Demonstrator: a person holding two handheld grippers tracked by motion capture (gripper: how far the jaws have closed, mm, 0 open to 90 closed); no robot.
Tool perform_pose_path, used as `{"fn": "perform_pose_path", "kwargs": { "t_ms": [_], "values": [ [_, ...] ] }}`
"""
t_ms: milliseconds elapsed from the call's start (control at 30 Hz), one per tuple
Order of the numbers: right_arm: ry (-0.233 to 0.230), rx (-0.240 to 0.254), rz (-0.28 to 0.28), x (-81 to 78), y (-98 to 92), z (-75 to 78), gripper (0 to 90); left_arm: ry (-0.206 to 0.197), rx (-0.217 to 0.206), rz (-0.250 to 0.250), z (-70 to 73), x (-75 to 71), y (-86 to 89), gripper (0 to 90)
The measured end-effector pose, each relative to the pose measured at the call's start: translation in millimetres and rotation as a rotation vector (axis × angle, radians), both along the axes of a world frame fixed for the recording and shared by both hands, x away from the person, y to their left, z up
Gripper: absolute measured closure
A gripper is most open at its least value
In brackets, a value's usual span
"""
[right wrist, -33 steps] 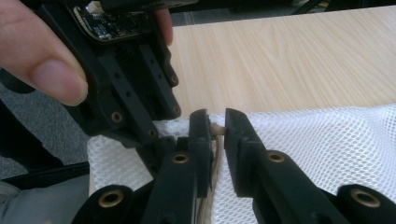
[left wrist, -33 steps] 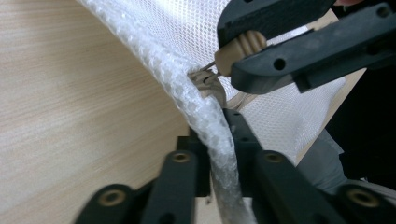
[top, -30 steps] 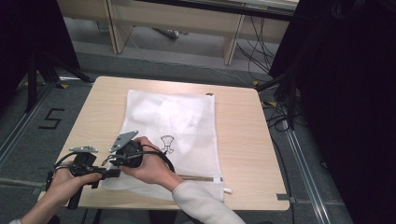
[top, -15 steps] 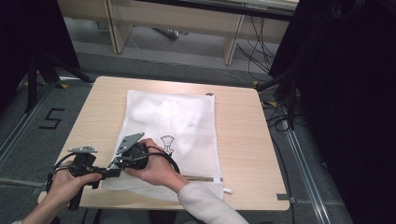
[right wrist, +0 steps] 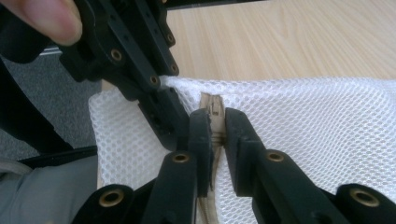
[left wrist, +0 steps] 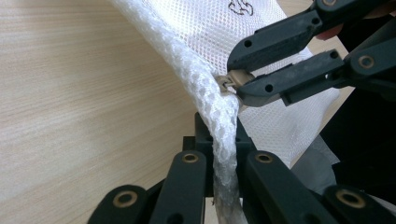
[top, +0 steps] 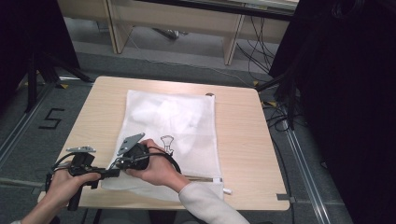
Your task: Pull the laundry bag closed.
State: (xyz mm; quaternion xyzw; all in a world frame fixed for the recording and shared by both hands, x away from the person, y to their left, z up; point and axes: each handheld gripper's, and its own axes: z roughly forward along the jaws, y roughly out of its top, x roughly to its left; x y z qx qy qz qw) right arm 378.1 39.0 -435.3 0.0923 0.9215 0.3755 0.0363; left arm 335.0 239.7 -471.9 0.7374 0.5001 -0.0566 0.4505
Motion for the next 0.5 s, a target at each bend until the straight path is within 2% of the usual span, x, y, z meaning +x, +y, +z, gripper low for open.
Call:
{"fn": "perform_pose_path", "kwargs": {
  "t_ms": [67,167,233,267,333,367,400,433,500],
  "values": [
    [0.026,-0.007,-0.012,-1.6,-0.7,-0.2,82.6,0.003,-0.004,-0.001,-0.2,0.2,0.4,87.2],
    [0.003,-0.017,0.012,1.3,-1.8,0.3,82.6,0.009,-0.002,-0.007,-0.7,0.4,-0.1,87.2],
    [0.001,-0.02,0.003,2.2,-1.0,1.7,82.6,0.003,-0.002,0.013,-0.2,-0.1,-2.0,87.3],
    [0.014,-0.023,-0.009,0.6,0.0,3.6,82.6,0.005,-0.006,0.012,0.2,0.3,-1.0,87.3],
    [0.011,-0.021,-0.001,1.1,-0.1,3.7,82.6,0.01,-0.014,0.026,-0.4,0.1,0.6,87.3],
    [0.022,-0.025,-0.004,0.4,-0.5,3.8,82.6,0.022,-0.023,0.011,-1.1,0.9,2.6,87.3],
    [0.02,-0.031,-0.002,0.2,-0.9,3.6,82.6,0.025,-0.021,0.02,-1.6,0.9,2.4,87.3],
    [-0.002,-0.036,0.016,1.4,-1.5,3.3,82.6,0.031,-0.029,0.021,-2.0,1.2,2.2,87.3],
    [0.003,-0.043,0.016,1.0,-3.4,1.5,82.6,0.026,-0.024,0.016,-1.6,1.2,2.4,87.3]
  ]
}}
